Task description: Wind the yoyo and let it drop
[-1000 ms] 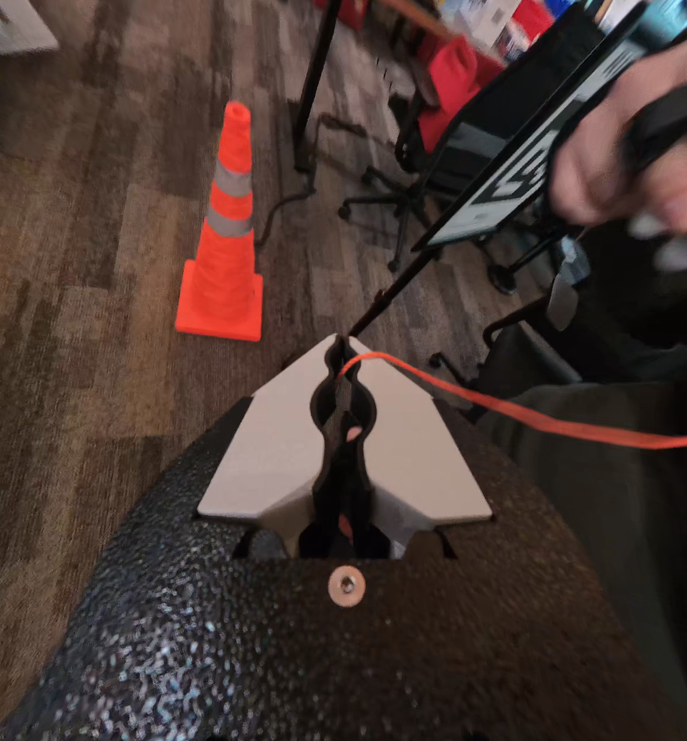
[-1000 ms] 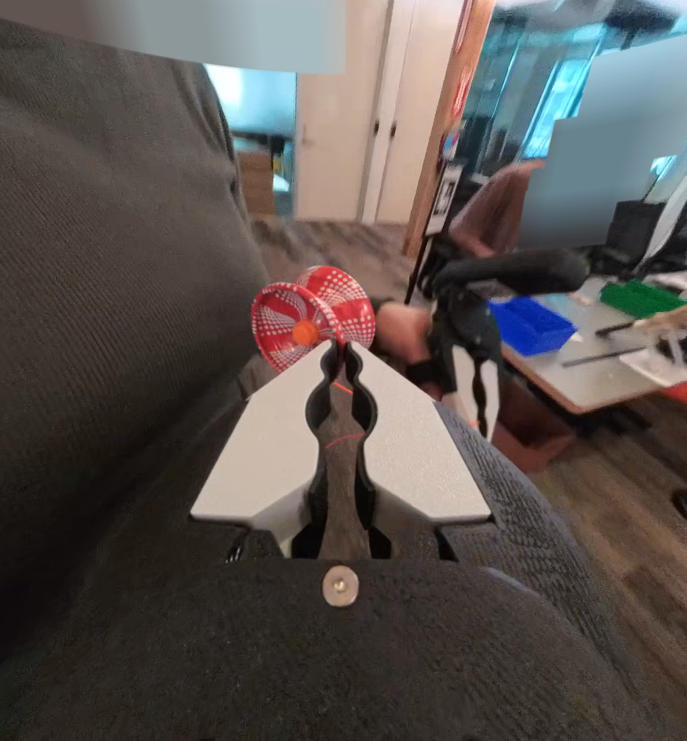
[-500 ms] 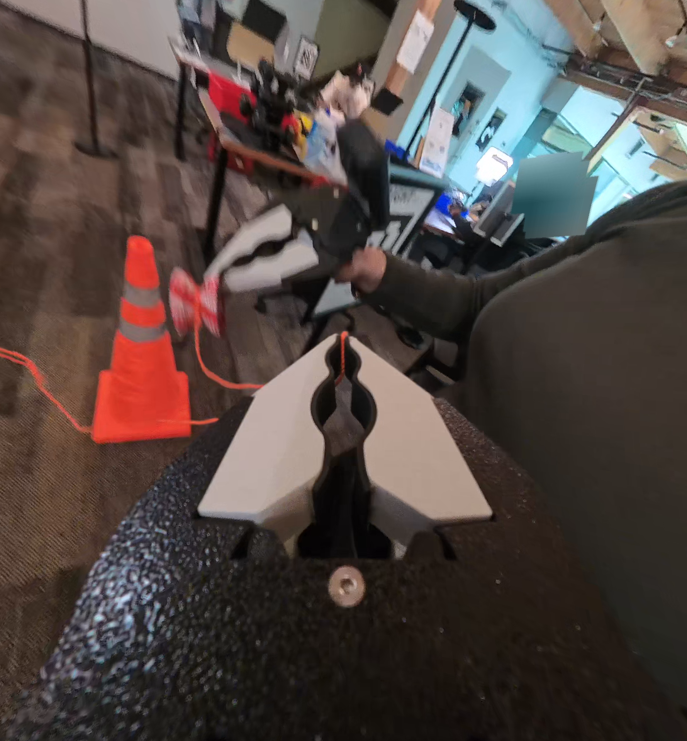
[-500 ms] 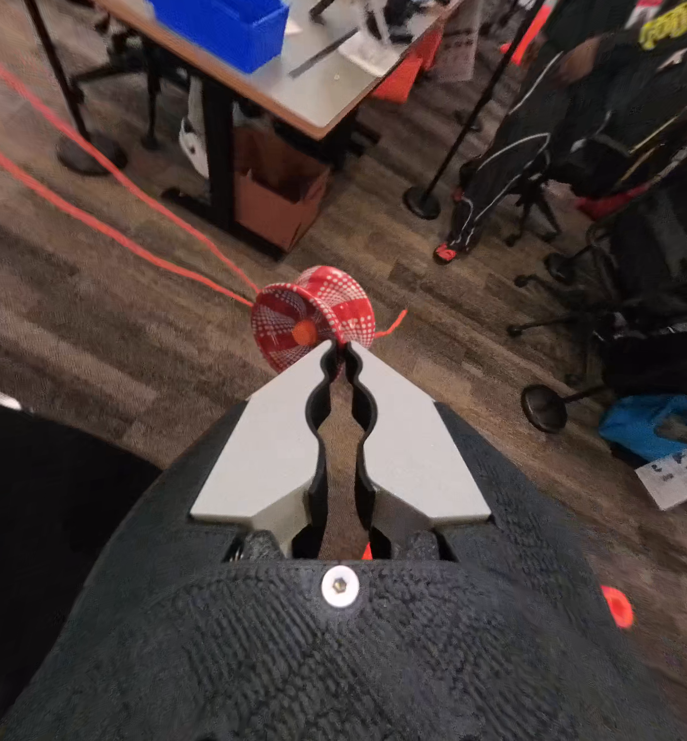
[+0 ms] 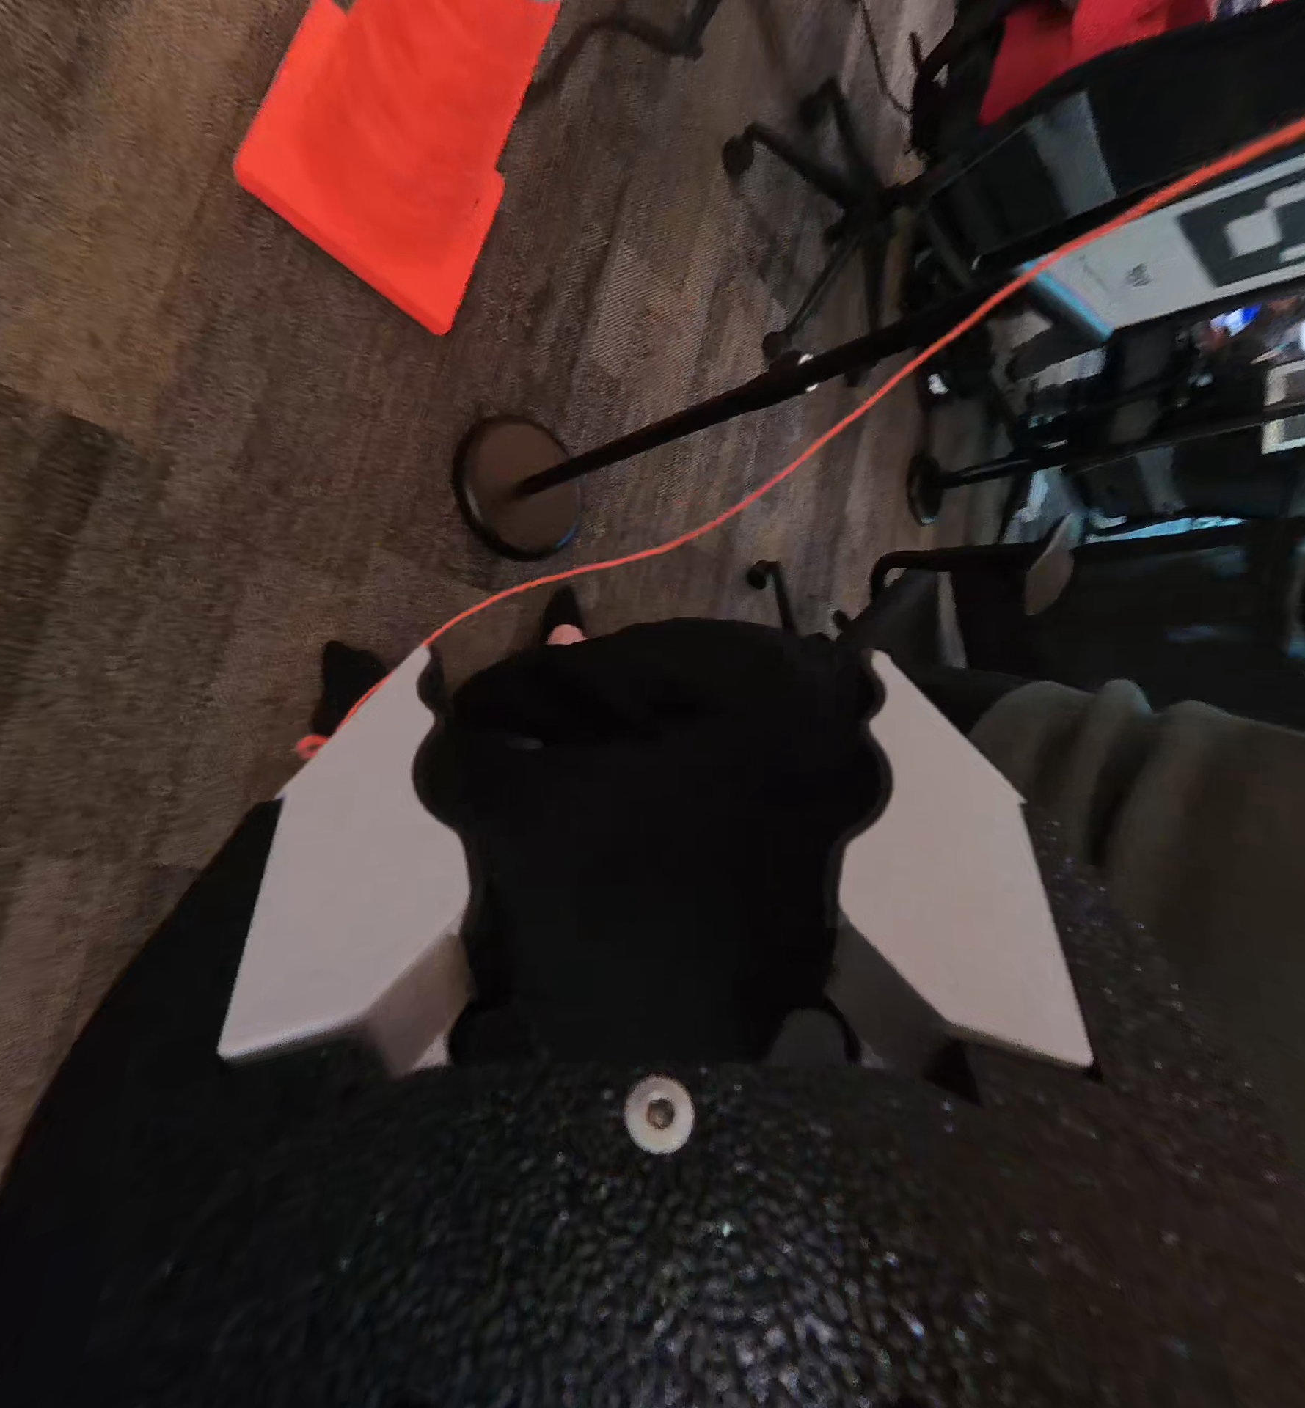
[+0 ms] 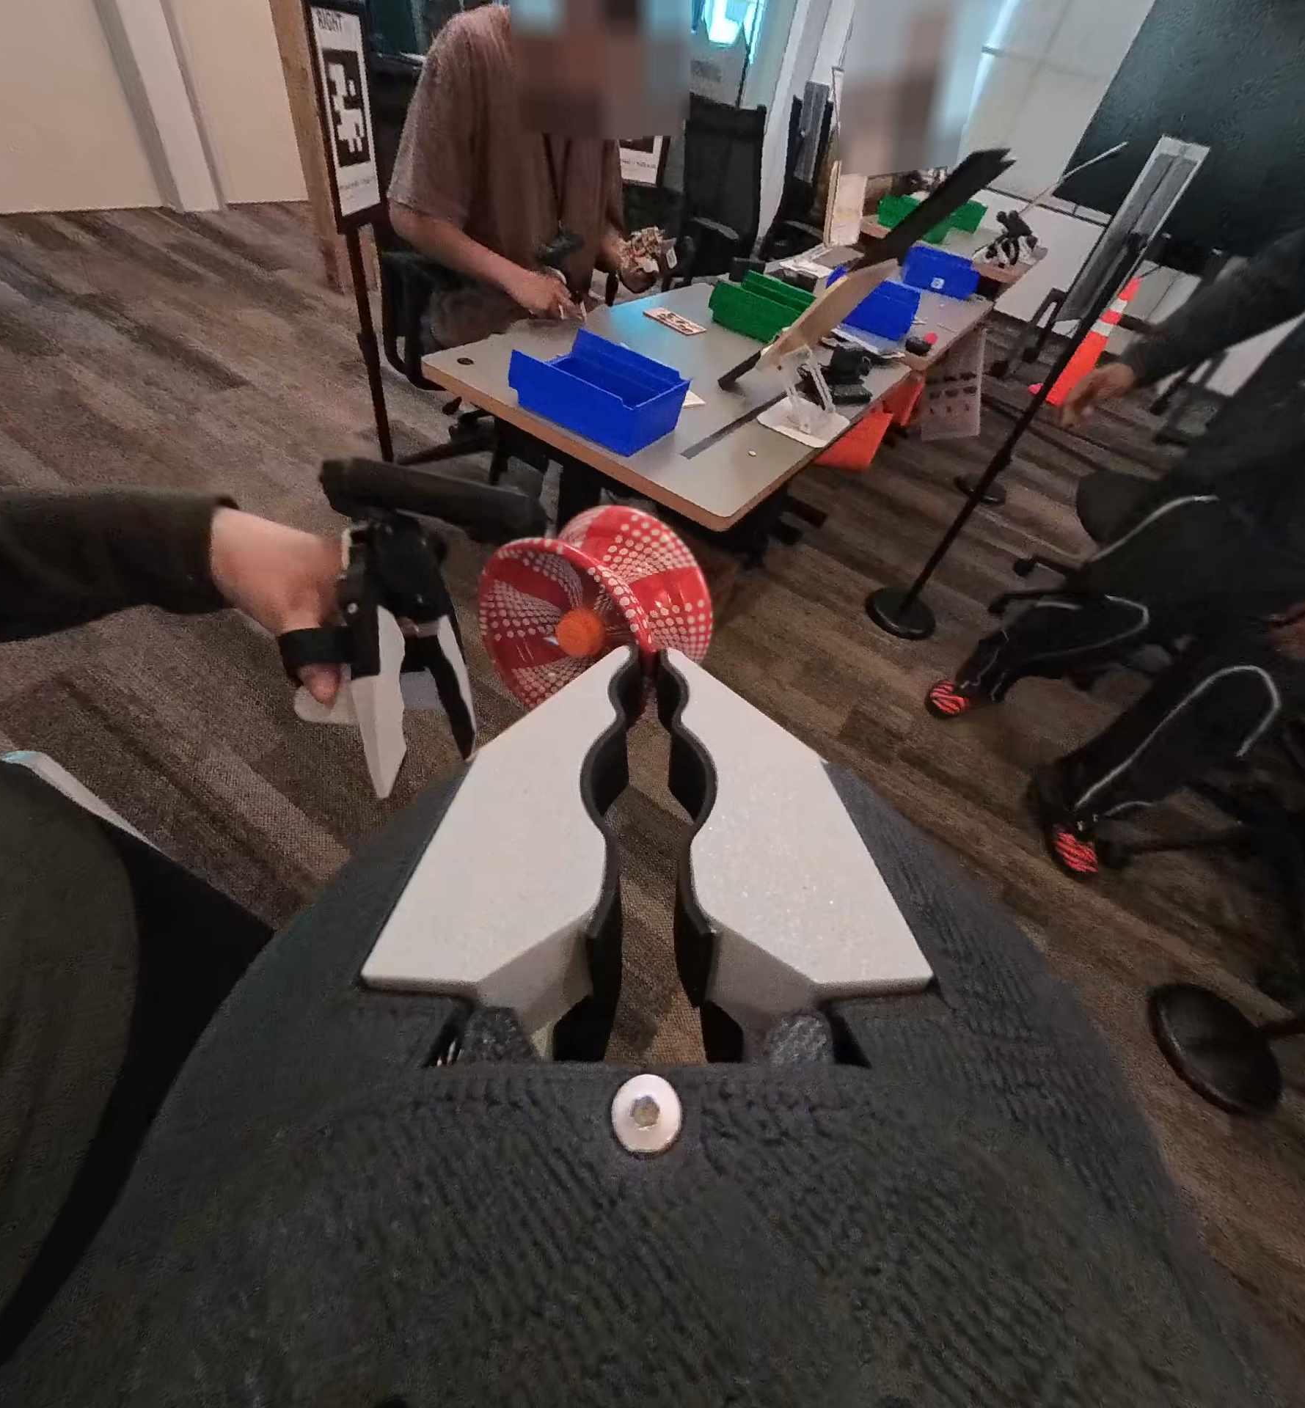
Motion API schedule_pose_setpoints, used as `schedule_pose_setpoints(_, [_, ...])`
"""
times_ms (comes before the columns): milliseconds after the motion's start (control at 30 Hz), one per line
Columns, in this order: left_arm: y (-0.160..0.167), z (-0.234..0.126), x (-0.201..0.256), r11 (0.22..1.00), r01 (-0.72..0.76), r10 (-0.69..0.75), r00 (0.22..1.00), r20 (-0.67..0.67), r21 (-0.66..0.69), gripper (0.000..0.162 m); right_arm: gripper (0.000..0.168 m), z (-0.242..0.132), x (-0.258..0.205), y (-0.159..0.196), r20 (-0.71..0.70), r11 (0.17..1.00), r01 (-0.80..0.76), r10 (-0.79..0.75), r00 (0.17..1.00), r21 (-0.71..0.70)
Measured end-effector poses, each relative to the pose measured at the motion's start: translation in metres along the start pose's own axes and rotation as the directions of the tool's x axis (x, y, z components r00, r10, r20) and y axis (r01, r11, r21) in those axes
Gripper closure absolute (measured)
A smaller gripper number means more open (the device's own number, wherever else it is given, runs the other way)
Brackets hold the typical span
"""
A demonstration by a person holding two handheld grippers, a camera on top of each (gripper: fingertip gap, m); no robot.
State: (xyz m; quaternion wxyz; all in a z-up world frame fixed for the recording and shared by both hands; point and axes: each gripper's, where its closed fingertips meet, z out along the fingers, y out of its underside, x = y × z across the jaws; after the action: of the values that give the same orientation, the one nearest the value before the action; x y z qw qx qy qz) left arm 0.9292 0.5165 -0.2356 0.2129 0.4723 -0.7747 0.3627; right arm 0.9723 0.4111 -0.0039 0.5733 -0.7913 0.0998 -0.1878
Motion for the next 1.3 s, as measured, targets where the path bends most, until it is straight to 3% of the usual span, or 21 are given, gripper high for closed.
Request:
schedule_pose_setpoints(33, [0.000,0.003,0.002,1.000,0.017,-0.017,1.000,-0.019,0.005,0.057,0.167,-0.001,-0.001,-0.002,0.009,1.000,0.000,0.000,1.000,0.004])
schedule_pose_setpoints(100, [-0.005,0.006,0.016,1.000,-0.015,0.017,0.997,-0.078,0.024,0.058,0.167,-0.003,-0.006,-0.004,0.036,1.000,-0.009,0.008,0.999,0.010])
schedule_pose_setpoints(167, [-0.028,-0.001,0.058,0.984,-0.093,0.129,0.961,-0.243,0.155,0.061,0.167,-0.004,-0.014,-0.008,0.076,0.999,-0.027,0.025,0.997,0.027])
schedule_pose_setpoints(267, [-0.057,-0.026,0.130,0.894,-0.229,0.389,0.824,-0.412,0.385,0.075,0.167,-0.002,-0.028,-0.016,0.143,0.998,-0.037,0.030,0.989,0.046])
schedule_pose_setpoints(367, [-0.066,-0.043,0.178,0.737,-0.400,0.640,0.674,-0.370,0.544,0.124,0.167,0.003,-0.039,-0.021,0.188,0.998,-0.027,0.015,0.982,0.061])
schedule_pose_setpoints(467, [-0.071,-0.053,0.203,0.674,-0.429,0.714,0.587,-0.381,0.602,0.155,0.167,0.002,-0.047,-0.028,0.225,0.996,-0.028,0.008,0.974,0.084])
schedule_pose_setpoints(533, [-0.074,-0.056,0.210,0.653,-0.430,0.735,0.556,-0.387,0.623,0.162,0.167,0.000,-0.052,-0.032,0.256,0.994,-0.038,0.011,0.967,0.103])
schedule_pose_setpoints(667, [-0.085,-0.051,0.196,0.644,-0.492,0.736,0.607,-0.299,0.586,0.162,0.167,-0.010,-0.071,-0.031,0.359,0.994,-0.032,-0.008,0.933,0.106])
schedule_pose_setpoints(767, [-0.097,-0.062,0.192,0.590,-0.558,0.765,0.617,-0.183,0.583,0.162,0.167,-0.010,-0.087,-0.016,0.414,0.998,0.049,-0.060,0.908,0.037])
schedule_pose_setpoints(900, [-0.105,-0.087,0.206,0.489,-0.646,0.812,0.583,-0.035,0.586,0.162,0.167,0.000,-0.092,0.007,0.366,0.976,0.199,-0.155,0.918,-0.086])
schedule_pose_setpoints(967, [-0.105,-0.095,0.208,0.474,-0.689,0.807,0.589,0.042,0.548,0.162,0.167,0.005,-0.085,0.017,0.308,0.955,0.252,-0.196,0.931,-0.154])
schedule_pose_setpoints(1067, [-0.101,-0.097,0.201,0.501,-0.738,0.778,0.613,0.137,0.451,0.162,0.167,0.009,-0.055,0.029,0.143,0.918,0.295,-0.265,0.954,-0.265])
schedule_pose_setpoints(1133, [-0.089,-0.093,0.196,0.545,-0.740,0.766,0.630,0.124,0.393,0.162,0.167,0.009,-0.032,0.027,0.011,0.920,0.272,-0.280,0.960,-0.284])
schedule_pose_setpoints(1233, [-0.074,-0.075,0.172,0.627,-0.725,0.731,0.674,0.109,0.284,0.162,0.167,0.003,-0.017,0.006,-0.093,0.975,0.158,-0.173,0.981,-0.155])
schedule_pose_setpoints(1300, [-0.068,-0.063,0.154,0.677,-0.695,0.696,0.711,0.095,0.241,0.162,0.167,-0.001,-0.026,-0.015,-0.021,0.998,0.070,-0.070,0.997,0.001])
